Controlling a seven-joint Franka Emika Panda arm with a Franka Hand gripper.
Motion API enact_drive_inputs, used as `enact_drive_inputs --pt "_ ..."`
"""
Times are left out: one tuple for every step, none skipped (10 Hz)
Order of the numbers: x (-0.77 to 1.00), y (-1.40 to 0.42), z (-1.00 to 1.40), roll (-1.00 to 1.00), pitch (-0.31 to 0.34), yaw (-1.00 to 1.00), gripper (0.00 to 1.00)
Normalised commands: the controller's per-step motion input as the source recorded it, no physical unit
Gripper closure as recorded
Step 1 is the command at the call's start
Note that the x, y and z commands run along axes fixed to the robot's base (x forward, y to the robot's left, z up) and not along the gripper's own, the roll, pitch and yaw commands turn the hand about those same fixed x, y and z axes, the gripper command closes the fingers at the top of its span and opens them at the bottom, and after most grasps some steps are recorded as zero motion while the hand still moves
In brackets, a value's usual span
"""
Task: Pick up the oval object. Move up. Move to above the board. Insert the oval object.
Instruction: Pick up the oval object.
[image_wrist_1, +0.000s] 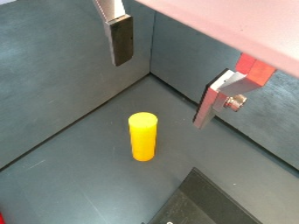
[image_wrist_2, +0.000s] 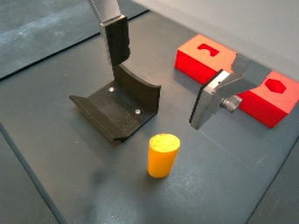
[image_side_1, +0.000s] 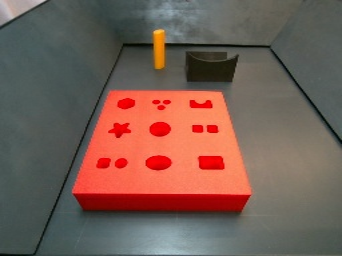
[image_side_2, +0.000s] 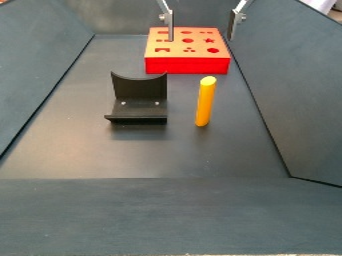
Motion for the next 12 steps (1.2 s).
enact_drive_inputs --pt "0.04 -0.11 -0.01 0.00 0.000 0.00 0.00" --pt "0.05 -0.15 -0.65 0.00 -0.269 -0.47 0.00" --pt "0.00 0.00 -0.82 0.00 -0.109 -1.00 0.00" --pt "0.00 0.00 -0.83 0.02 -0.039 -1.00 0.00" --pt "0.00 0.00 -0.84 0.02 -0.036 -1.00 0.00" --pt "0.00 0.00 -0.84 0.03 -0.034 -1.00 0.00" --pt "0.00 0.00 -0.85 0.02 -0.033 -1.00 0.00" --pt "0.00 0.00 -0.82 0.00 -0.059 -1.00 0.00" --pt "0.00 0.00 -0.77 0.00 -0.106 -1.00 0.00" --pt "0.00 0.00 -0.57 -0.03 -0.113 -1.00 0.00" --pt "0.09 -0.06 0.00 0.00 0.000 0.00 0.00" --pt "-0.14 -0.05 -0.03 -0.17 -0.170 -0.03 0.00"
